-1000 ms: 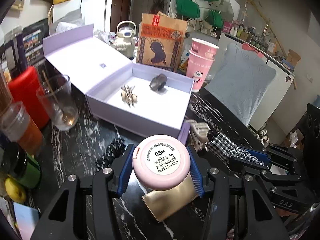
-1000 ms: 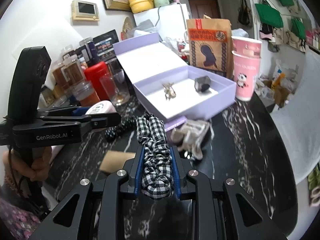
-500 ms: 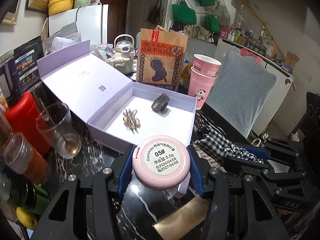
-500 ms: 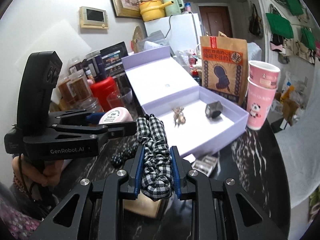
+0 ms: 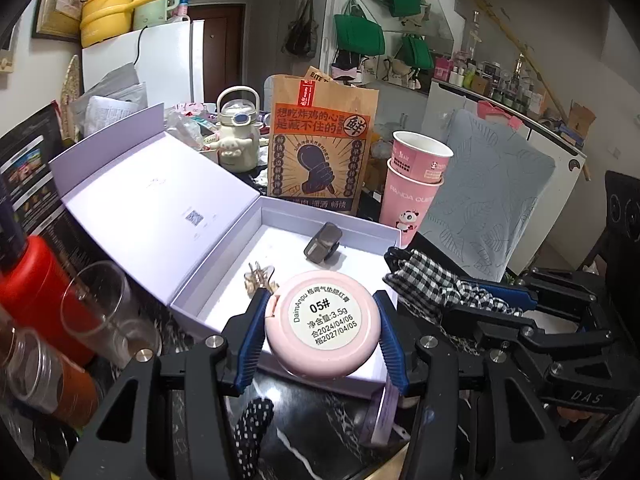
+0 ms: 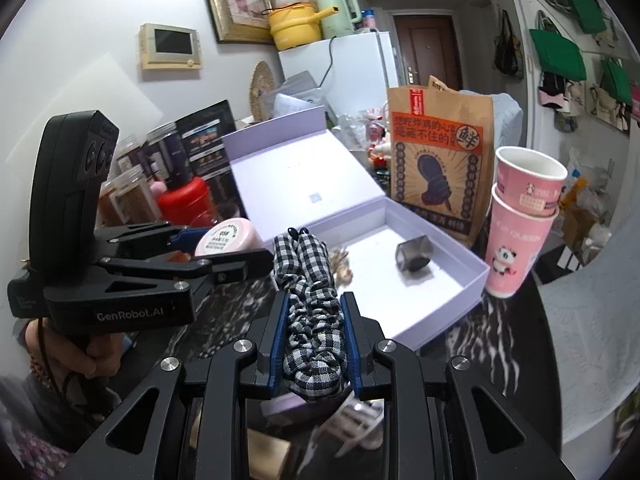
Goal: Organize rigid objects
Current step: 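Lift the scrunchie and pink jar and carry both toward the lavender box, then lower the scrunchie and jar into the lavender box and open both grippers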
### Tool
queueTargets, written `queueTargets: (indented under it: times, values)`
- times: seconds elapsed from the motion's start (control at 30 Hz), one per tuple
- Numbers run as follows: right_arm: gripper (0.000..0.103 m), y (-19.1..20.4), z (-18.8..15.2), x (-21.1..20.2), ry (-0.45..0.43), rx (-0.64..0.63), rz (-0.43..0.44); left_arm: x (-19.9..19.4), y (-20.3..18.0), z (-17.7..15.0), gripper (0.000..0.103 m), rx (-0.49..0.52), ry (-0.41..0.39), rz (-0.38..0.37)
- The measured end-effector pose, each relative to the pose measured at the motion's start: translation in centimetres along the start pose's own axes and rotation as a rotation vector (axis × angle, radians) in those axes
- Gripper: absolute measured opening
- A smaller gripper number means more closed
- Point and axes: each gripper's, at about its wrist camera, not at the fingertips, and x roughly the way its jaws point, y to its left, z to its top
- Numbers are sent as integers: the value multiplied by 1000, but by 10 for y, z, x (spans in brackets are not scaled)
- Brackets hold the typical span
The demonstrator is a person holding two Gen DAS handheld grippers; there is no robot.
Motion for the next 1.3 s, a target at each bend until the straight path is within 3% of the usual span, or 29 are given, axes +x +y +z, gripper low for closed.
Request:
queueTargets:
  times: [0.23, 0.83, 1.3]
  values:
    - [25, -16, 21, 11, -7, -3, -8, 17, 3, 19, 51, 17, 1, -3]
    - [25, -41, 73, 51, 17, -87, -45, 63, 16, 65, 51, 83, 14, 78]
    - [25, -57, 83, 98, 66, -112, -72, 108, 33, 71, 51, 62, 74, 93]
